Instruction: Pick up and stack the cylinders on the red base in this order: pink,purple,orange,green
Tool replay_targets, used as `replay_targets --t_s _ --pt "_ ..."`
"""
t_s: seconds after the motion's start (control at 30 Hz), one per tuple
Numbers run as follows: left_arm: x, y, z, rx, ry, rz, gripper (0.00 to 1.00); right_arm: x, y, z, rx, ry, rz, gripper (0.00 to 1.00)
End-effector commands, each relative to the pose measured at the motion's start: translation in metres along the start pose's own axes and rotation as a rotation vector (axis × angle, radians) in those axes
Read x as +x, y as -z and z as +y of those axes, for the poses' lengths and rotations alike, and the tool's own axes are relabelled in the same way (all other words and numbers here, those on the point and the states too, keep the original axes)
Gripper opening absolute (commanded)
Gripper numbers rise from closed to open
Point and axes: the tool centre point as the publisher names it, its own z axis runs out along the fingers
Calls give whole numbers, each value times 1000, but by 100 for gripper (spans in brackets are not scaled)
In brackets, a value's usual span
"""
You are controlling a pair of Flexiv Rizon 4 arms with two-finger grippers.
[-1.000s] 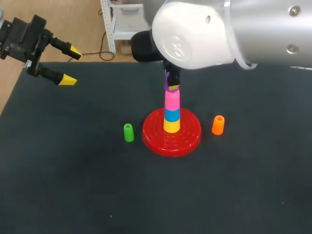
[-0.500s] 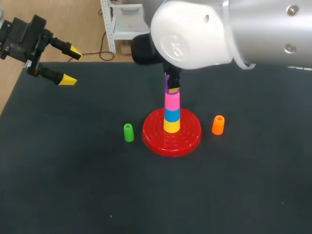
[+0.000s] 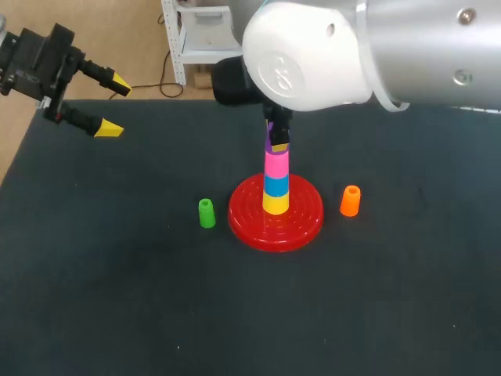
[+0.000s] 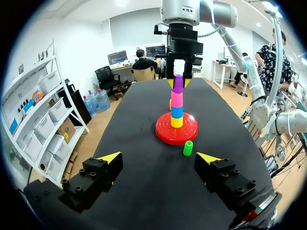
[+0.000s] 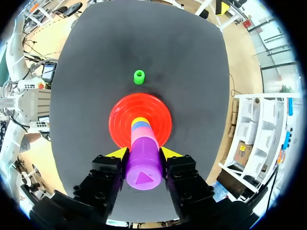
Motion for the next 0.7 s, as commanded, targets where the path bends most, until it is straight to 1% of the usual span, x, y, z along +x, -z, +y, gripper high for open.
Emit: replay_targets --t_s 0.03,0.7 --pt "1 0 0 1 -1 0 100 0 -10 2 -5 0 -1 0" --pt "1 0 0 1 -1 0 100 -1 -21 -2 -31 -5 -1 0"
